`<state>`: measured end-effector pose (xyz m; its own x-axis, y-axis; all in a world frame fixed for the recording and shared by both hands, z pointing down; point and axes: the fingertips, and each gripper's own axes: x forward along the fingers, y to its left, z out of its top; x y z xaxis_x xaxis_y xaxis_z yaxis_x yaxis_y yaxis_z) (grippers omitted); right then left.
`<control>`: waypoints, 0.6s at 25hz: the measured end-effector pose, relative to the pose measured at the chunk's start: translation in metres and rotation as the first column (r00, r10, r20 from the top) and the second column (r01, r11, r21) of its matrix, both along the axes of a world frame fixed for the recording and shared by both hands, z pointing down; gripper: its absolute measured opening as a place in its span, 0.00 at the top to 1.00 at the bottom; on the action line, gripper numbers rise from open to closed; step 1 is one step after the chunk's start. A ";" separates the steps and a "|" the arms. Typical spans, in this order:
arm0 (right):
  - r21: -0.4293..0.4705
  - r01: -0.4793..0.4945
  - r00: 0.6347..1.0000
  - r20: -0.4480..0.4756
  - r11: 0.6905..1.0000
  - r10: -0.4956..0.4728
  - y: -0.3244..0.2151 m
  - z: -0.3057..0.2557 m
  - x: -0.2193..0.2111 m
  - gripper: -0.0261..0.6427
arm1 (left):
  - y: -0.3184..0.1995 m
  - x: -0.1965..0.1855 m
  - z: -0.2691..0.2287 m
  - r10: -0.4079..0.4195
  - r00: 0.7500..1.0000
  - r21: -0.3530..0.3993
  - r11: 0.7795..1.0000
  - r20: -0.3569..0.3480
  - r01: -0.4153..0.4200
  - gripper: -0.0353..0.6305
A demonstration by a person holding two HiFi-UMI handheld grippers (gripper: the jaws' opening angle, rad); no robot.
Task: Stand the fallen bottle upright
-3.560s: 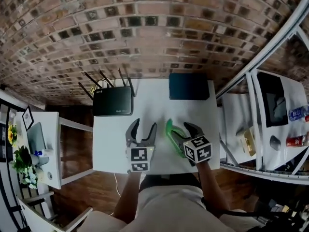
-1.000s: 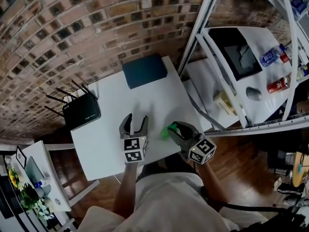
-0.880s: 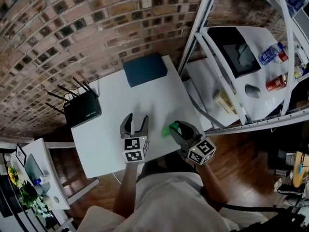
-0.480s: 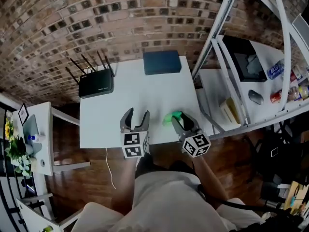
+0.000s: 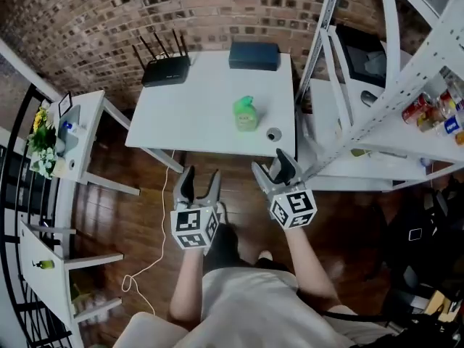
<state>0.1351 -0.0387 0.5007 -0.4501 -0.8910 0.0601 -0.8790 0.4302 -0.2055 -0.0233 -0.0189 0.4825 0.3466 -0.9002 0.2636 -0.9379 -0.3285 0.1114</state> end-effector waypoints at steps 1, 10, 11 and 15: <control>-0.019 -0.006 1.000 -0.025 1.000 0.005 0.025 -0.004 0.003 0.50 | 0.019 0.005 -0.007 0.004 1.000 0.009 1.000 0.004 -0.004 0.51; 0.044 -0.106 0.976 -0.187 0.993 0.112 0.122 -0.066 0.017 0.46 | 0.094 0.023 -0.082 0.075 0.996 0.196 0.978 -0.039 -0.066 0.47; 0.058 -0.114 0.975 -0.183 0.992 0.123 0.127 -0.073 0.018 0.46 | 0.100 0.024 -0.085 0.083 0.996 0.201 0.977 -0.036 -0.074 0.47; 0.100 -0.132 0.976 -0.161 0.986 0.147 0.138 -0.097 0.011 0.46 | 0.120 0.016 -0.093 0.089 0.996 0.224 0.971 -0.002 -0.086 0.47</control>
